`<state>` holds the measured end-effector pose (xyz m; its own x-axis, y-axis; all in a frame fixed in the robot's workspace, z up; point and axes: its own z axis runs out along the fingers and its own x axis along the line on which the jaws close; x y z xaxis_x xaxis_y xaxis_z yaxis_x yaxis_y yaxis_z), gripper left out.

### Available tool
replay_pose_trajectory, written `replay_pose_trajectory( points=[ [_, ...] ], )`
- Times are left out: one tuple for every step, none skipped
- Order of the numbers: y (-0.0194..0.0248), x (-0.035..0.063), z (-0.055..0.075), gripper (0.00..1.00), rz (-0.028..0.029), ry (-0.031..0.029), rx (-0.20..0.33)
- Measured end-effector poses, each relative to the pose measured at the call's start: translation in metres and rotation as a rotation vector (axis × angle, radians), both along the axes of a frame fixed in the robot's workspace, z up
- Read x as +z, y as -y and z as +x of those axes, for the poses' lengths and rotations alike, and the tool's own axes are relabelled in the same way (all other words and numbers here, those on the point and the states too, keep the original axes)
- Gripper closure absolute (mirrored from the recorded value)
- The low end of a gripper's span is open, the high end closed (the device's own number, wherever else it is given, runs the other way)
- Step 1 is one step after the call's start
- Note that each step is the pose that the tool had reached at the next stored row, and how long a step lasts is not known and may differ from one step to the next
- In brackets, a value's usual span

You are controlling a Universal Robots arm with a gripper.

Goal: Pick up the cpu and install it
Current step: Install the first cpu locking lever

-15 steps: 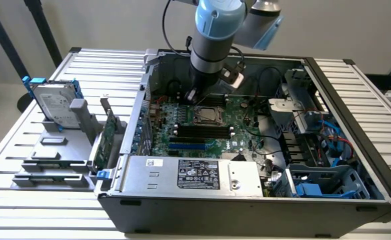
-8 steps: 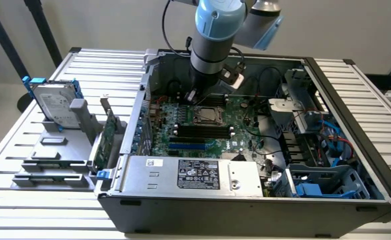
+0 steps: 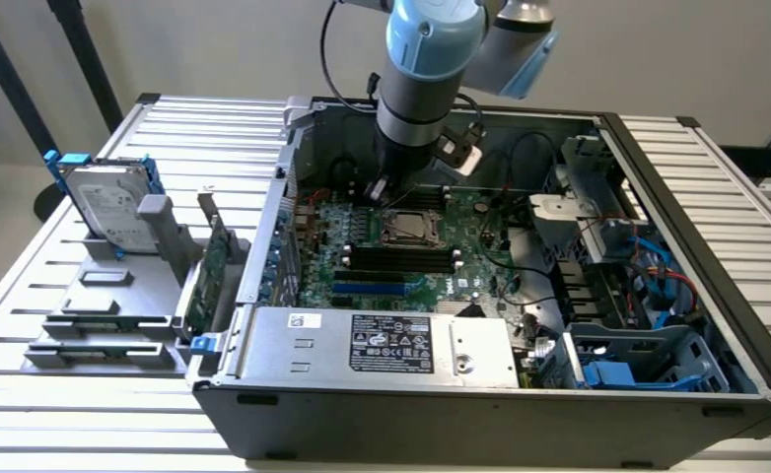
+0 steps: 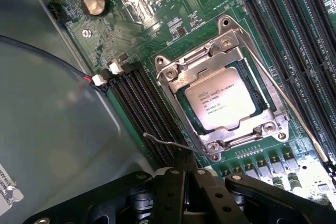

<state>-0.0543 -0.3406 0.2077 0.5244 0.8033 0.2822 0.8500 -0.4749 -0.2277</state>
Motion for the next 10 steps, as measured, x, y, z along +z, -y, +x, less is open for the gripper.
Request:
replay_pose_trajectory(
  points=[
    [0.0,-0.0002,0.0004,0.89,-0.0012,0.0,0.0],
    [0.0,-0.0004,0.0008,0.89,-0.0029,0.0,0.0],
    [0.0,-0.0007,0.0014,0.89,-0.0047,0.0,0.0],
    [0.0,-0.0011,0.002,0.89,-0.006,0.0,-0.001],
    [0.0,-0.0015,0.0028,0.89,-0.007,0.0,-0.001],
    [0.0,-0.0019,0.0036,0.89,-0.0082,0.0,-0.001],
    [0.0,-0.0022,0.0045,0.89,-0.0095,-0.0001,-0.001],
    [-0.0001,-0.0026,0.0055,0.89,-0.0107,-0.0001,-0.001],
    [-0.0002,-0.003,0.0066,0.89,-0.0117,-0.0001,-0.001],
    [-0.0004,-0.0035,0.0079,0.89,-0.0127,0.0,-0.001]
  ],
)
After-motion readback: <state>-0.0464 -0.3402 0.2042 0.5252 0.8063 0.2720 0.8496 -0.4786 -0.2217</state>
